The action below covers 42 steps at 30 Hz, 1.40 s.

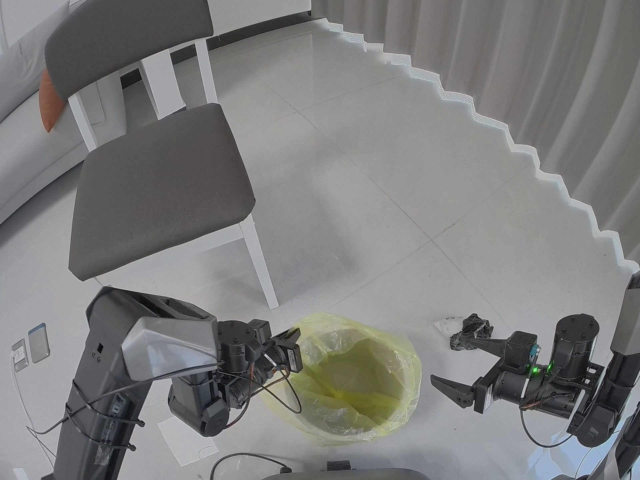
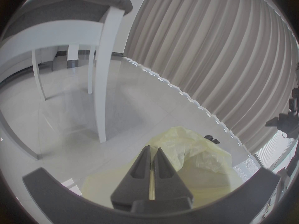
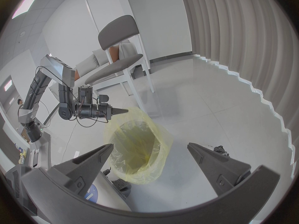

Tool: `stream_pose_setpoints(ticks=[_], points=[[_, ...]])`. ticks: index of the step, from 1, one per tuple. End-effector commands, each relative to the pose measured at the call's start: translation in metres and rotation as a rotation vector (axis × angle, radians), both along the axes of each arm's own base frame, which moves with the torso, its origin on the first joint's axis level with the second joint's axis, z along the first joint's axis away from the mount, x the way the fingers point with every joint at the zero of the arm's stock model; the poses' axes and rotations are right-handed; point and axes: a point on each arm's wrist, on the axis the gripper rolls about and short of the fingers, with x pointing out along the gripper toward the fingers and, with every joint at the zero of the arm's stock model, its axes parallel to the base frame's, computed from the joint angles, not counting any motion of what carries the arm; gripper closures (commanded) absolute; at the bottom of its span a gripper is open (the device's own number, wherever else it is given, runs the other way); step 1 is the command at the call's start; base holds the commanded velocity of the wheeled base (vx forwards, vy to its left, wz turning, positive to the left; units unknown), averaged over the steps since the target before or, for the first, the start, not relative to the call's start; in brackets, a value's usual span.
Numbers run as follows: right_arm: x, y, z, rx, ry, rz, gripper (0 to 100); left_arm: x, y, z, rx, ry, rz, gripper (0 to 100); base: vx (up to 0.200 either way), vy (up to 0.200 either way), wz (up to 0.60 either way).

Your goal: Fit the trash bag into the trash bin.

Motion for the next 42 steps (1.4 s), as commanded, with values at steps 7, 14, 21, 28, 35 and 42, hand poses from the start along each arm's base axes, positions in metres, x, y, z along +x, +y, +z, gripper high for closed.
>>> stream_pose_setpoints(ticks=[7, 14, 21, 28, 35, 42], points=[[0.000, -0.003, -0.004, -0.006, 0.013, -0.011, 0, 0.007, 0.002, -0.016, 0.006, 0.023, 0.010, 0, 0.000, 0.000, 0.00], [0.009, -0.001, -0.005, 0.010, 0.004, 0.002, 0, -0.018, 0.018, 0.037, -0.100, 0.031, 0.038, 0, 0.000, 0.000, 0.00], [0.033, 0.010, -0.018, 0.011, 0.003, 0.000, 0, -0.035, 0.033, 0.047, -0.088, 0.069, 0.057, 0, 0.000, 0.000, 0.00], [0.054, 0.007, -0.038, -0.005, 0.041, -0.041, 0, -0.051, 0.068, 0.040, 0.002, 0.142, 0.081, 0, 0.000, 0.000, 0.00], [0.071, 0.009, -0.045, -0.031, 0.112, -0.052, 0, -0.043, 0.087, 0.011, 0.106, 0.175, 0.099, 0, 0.000, 0.000, 0.00], [0.076, 0.011, -0.044, -0.037, 0.126, -0.052, 0, -0.033, 0.084, -0.009, 0.110, 0.206, 0.076, 0, 0.000, 0.000, 0.00]])
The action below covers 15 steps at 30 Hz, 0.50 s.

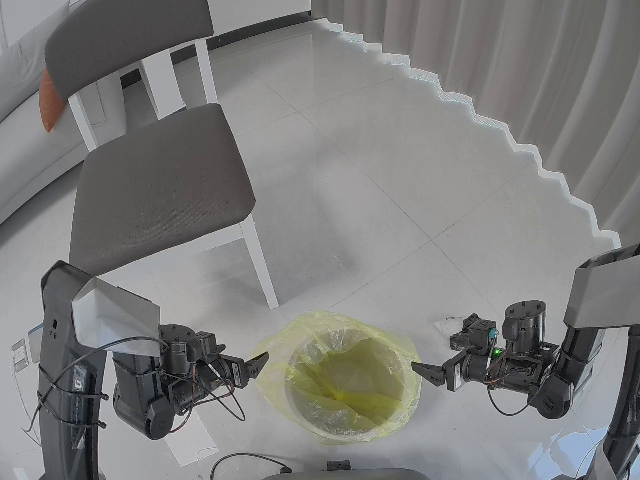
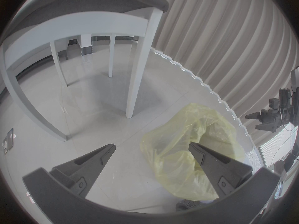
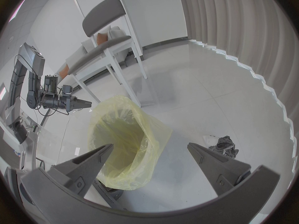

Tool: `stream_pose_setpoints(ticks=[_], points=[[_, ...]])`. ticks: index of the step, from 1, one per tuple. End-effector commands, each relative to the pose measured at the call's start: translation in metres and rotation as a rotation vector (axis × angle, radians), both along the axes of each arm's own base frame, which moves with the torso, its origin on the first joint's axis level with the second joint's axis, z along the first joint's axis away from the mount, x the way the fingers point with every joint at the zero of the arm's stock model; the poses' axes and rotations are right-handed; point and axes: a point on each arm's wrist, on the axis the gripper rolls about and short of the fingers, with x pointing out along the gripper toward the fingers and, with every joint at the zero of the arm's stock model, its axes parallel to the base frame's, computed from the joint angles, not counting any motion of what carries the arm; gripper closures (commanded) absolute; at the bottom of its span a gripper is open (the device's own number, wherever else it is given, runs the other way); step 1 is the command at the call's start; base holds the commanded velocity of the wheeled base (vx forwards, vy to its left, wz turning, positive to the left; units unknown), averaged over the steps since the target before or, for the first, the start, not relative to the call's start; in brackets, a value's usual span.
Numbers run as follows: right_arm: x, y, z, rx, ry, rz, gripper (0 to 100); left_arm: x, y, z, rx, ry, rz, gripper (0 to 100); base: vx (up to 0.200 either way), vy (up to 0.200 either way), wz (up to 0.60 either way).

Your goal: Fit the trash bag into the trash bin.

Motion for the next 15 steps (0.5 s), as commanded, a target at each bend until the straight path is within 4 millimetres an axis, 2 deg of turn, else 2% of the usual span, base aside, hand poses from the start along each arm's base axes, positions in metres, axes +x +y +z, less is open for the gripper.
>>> stream_pose_setpoints(ticks=[1, 6, 7, 15], points=[[0.004, 0.002, 0.001, 0.005, -0.008, 0.001, 0, 0.005, -0.001, -0.022, 0.015, 0.049, -0.002, 0, 0.000, 0.000, 0.00], [0.003, 0.000, 0.003, 0.005, -0.012, -0.001, 0, 0.004, -0.002, -0.027, 0.020, 0.066, -0.008, 0, 0.000, 0.000, 0.00], [0.002, 0.000, 0.004, 0.005, -0.012, -0.001, 0, 0.004, -0.002, -0.027, 0.019, 0.068, -0.011, 100, 0.000, 0.000, 0.00], [0.006, -0.004, 0.002, 0.003, -0.009, -0.019, 0, 0.001, -0.008, -0.037, 0.067, 0.083, -0.043, 100, 0.000, 0.000, 0.00]])
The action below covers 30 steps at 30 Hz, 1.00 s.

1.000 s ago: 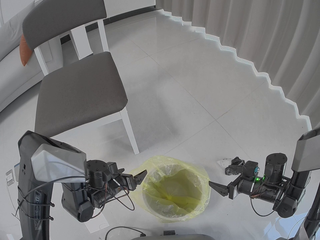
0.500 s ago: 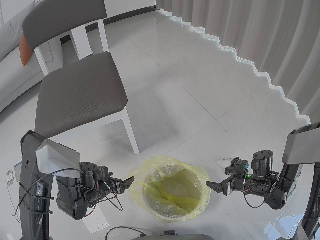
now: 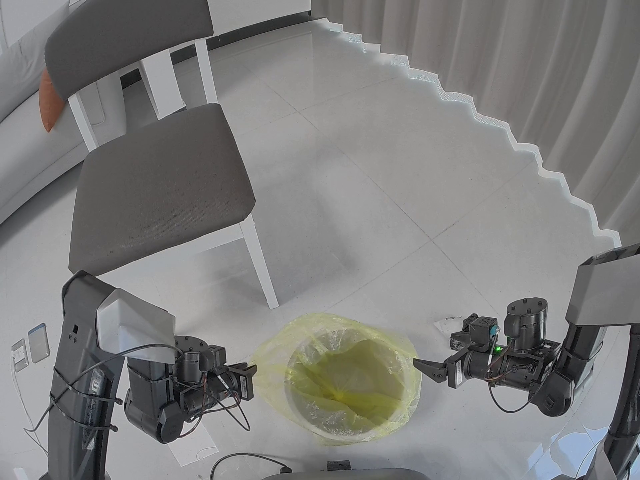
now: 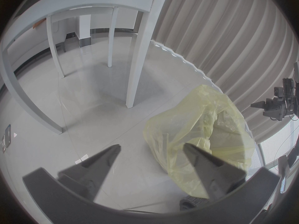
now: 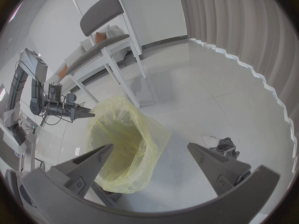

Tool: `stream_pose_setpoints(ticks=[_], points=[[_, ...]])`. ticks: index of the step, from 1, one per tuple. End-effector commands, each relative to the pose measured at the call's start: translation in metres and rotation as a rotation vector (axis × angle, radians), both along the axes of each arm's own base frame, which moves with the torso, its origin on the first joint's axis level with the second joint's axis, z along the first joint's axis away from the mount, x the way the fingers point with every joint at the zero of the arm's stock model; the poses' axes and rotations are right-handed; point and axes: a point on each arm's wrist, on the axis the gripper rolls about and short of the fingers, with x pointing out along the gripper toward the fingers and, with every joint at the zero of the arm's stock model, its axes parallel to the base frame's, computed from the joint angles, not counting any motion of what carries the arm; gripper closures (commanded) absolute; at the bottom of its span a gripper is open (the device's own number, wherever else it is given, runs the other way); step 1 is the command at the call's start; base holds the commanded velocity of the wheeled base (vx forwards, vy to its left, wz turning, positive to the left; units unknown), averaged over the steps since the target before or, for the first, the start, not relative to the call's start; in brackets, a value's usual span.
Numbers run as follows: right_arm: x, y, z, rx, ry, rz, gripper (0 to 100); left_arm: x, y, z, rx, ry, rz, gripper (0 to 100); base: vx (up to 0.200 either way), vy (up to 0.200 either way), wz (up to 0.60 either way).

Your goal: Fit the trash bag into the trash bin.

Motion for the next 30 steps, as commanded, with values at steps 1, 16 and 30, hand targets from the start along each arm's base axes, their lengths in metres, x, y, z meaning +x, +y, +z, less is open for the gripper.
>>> stream_pose_setpoints(ticks=[1, 16, 30], points=[[0.004, -0.003, 0.000, 0.002, -0.005, -0.016, 0, 0.000, -0.004, -0.011, 0.057, 0.003, -0.036, 100, 0.000, 0.000, 0.00], [0.023, 0.001, -0.009, -0.008, 0.023, -0.016, 0, 0.036, -0.042, -0.005, 0.117, 0.006, -0.102, 100, 0.000, 0.000, 0.00], [0.037, 0.009, -0.026, -0.042, 0.092, 0.000, 0, 0.041, -0.043, -0.002, 0.121, 0.020, -0.099, 100, 0.000, 0.000, 0.00]])
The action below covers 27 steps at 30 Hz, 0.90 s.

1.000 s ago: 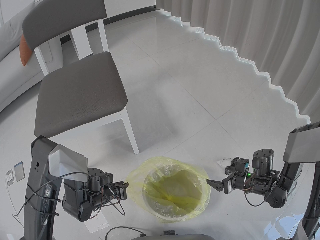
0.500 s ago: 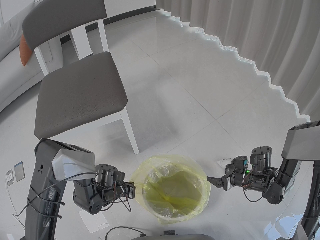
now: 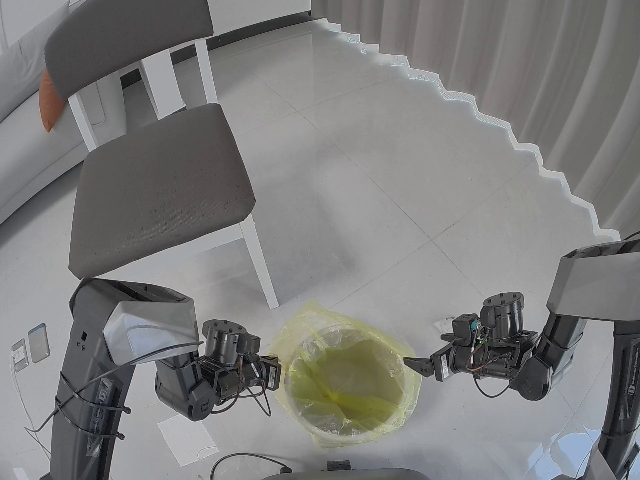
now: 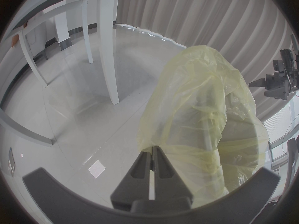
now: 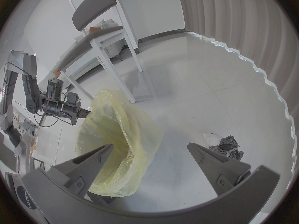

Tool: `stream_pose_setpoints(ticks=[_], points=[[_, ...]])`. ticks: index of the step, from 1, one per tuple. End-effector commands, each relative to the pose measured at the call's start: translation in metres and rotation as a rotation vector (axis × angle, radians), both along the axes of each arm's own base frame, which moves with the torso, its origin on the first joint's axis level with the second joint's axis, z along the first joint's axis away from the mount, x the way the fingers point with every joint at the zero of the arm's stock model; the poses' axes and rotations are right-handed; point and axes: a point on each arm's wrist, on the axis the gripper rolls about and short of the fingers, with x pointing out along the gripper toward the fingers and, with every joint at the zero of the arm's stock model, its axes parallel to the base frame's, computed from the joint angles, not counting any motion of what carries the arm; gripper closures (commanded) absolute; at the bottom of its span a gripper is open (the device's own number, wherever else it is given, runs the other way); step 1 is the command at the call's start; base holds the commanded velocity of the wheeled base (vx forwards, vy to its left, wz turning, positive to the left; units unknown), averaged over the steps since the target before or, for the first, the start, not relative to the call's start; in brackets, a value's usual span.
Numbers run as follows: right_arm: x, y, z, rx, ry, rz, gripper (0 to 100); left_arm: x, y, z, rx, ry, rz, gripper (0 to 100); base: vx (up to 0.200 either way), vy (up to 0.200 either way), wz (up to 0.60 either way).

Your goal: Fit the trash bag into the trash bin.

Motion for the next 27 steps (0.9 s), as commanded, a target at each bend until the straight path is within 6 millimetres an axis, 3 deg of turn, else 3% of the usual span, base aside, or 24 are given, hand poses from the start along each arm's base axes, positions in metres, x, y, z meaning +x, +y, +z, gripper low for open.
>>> stream_pose_setpoints(ticks=[1, 9, 10, 27], points=[[-0.002, 0.004, -0.006, -0.010, 0.015, 0.018, 0, 0.000, -0.001, 0.001, -0.002, -0.004, 0.000, 100, 0.000, 0.000, 0.00], [-0.003, 0.006, -0.018, -0.032, 0.043, 0.032, 0, -0.001, -0.001, 0.002, -0.004, -0.008, -0.003, 100, 0.000, 0.000, 0.00], [-0.003, 0.007, -0.020, -0.039, 0.049, 0.037, 100, -0.001, -0.001, 0.003, -0.007, -0.015, -0.003, 100, 0.000, 0.000, 0.00], [0.007, 0.006, -0.030, -0.039, 0.055, 0.032, 100, -0.004, 0.000, 0.006, -0.011, -0.020, -0.001, 100, 0.000, 0.000, 0.00]])
